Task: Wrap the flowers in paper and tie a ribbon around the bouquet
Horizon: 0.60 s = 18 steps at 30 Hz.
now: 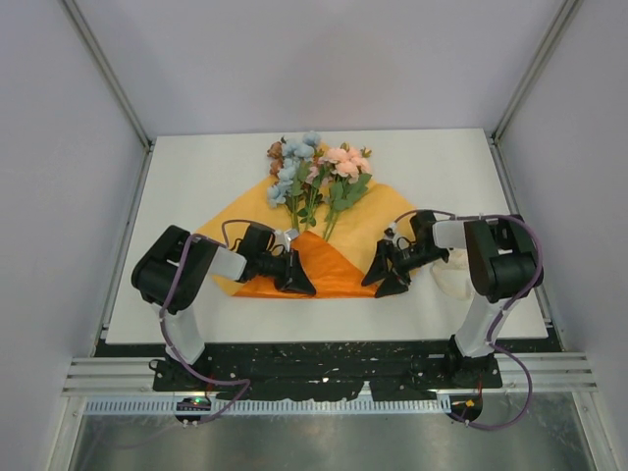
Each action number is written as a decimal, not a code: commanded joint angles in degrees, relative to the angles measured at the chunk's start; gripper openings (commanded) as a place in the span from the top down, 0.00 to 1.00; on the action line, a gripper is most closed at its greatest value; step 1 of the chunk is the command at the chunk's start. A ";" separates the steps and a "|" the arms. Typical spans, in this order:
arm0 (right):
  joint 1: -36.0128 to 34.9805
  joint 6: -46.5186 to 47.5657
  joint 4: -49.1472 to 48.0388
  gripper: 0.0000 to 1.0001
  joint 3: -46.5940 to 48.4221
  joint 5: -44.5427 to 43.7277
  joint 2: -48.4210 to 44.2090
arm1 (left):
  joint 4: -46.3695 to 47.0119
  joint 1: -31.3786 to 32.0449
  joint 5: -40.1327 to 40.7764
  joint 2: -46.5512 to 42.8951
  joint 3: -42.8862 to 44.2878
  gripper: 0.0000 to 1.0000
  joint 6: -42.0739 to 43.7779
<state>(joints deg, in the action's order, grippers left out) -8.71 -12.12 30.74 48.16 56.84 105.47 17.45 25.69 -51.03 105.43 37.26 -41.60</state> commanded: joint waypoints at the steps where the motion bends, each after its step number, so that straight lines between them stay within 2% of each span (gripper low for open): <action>1: 0.27 9.13 8.72 0.29 -0.70 -21.85 -0.70 | -5.59 -1.88 9.28 2.50 -0.52 0.87 3.37; 6: 0.01 8.52 9.51 0.26 0.00 -23.71 -3.95 | -6.11 -1.88 9.45 2.33 -0.08 0.87 3.63; 10: -3.41 8.87 8.55 0.28 2.64 -12.67 -9.57 | -5.94 -1.96 9.19 1.80 -0.25 0.87 4.07; 13: -10.25 4.06 1.20 0.28 3.87 -8.07 -14.40 | -5.85 -1.79 9.28 1.62 -0.25 0.88 4.16; 18: -17.74 -6.49 -10.51 0.29 3.87 -5.96 -12.58 | -7.60 -1.70 9.54 1.80 1.41 0.89 4.95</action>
<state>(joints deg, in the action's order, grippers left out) -22.37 -10.26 31.59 50.54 47.92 92.53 15.53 24.73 -51.03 105.49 38.17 -39.99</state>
